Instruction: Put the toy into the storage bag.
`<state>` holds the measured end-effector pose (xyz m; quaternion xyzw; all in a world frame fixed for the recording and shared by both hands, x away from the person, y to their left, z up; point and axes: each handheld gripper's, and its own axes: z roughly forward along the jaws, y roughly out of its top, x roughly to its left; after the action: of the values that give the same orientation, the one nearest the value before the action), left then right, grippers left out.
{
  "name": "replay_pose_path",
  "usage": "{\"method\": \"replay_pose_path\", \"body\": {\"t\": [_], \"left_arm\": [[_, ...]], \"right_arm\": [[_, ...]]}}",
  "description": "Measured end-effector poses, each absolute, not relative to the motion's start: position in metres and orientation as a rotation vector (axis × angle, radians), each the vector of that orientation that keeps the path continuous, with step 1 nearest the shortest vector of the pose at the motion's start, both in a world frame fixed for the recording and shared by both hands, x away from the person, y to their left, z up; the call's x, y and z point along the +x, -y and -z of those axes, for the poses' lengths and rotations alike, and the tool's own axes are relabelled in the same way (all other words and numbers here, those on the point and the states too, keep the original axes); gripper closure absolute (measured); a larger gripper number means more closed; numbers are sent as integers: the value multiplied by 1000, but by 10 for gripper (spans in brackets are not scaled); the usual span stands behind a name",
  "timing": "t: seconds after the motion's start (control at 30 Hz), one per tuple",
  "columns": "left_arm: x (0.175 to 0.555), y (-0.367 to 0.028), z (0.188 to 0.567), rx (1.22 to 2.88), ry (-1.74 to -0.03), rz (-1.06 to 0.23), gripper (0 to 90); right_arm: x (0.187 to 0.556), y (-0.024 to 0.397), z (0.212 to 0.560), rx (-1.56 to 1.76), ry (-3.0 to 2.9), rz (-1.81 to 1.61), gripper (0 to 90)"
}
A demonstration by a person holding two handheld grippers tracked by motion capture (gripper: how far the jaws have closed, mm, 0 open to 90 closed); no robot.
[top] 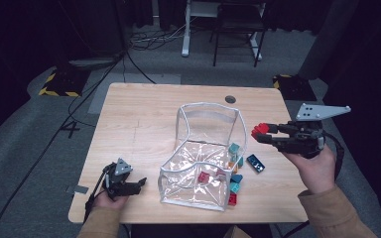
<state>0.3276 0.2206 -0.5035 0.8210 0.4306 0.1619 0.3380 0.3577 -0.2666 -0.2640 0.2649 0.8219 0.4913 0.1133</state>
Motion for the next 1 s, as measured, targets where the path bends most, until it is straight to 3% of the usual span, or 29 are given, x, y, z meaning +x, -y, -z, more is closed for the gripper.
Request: {"method": "replay_pose_path", "body": {"t": [1.0], "left_arm": [[328,-221,503,2142,-1117,-416,221]], "right_arm": [[406,179,266,673,-2560,-1430,582]]}}
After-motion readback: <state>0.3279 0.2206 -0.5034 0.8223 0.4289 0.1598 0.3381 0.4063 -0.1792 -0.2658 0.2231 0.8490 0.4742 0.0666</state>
